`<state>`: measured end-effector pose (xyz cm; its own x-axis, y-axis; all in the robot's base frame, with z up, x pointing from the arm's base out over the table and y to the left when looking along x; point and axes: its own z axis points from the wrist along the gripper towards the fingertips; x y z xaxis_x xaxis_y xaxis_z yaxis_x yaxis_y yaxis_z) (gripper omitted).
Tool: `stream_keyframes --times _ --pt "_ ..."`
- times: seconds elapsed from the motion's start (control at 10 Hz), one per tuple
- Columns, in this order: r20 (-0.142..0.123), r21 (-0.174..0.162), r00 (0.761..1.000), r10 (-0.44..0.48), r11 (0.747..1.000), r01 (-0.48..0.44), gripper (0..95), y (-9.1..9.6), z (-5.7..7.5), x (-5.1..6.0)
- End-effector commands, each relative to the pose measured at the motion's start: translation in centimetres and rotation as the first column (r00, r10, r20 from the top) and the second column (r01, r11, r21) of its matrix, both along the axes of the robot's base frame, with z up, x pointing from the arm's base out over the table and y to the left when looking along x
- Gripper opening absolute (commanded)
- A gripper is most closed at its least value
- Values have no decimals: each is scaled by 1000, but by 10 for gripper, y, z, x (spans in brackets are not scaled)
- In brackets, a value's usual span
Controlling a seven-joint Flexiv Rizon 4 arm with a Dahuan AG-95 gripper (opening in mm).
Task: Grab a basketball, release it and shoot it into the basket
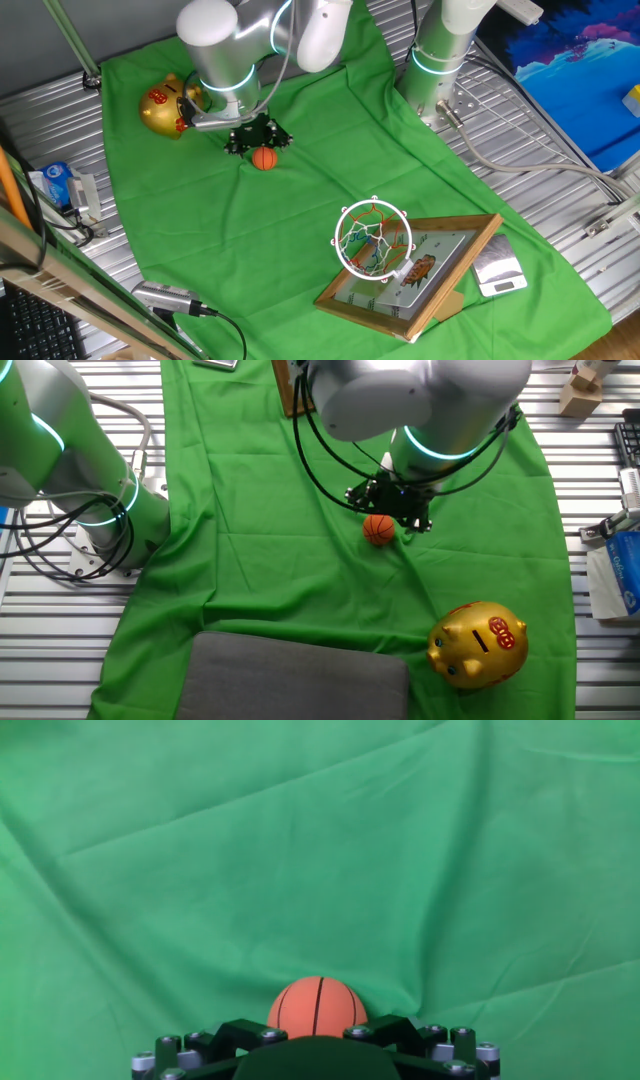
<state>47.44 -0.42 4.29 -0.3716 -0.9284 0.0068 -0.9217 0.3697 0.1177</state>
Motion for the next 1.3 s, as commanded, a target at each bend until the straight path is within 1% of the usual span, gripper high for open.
stream_keyframes --times 0.1,0.5,0.6,0.7,0.8,1.0,1.1,1.2,1.3 --pt "6 1 1000 0 1000 0 760 -1 -3 0" --pt "12 9 1000 -1 1000 1 760 -6 -10 -2" --pt "13 12 1000 -24 1000 24 570 -7 -11 -2" --pt "12 13 999 -33 999 33 570 -7 -11 -2" --pt "12 13 999 -41 999 41 380 -7 -11 -2" --pt "13 13 999 -50 999 50 380 -7 -12 -2" --pt "13 13 998 -58 998 58 190 -7 -12 -2" --pt "10 17 998 -67 998 67 190 -7 -11 -2" --pt "9 15 997 -80 997 80 0 -7 -10 -2"
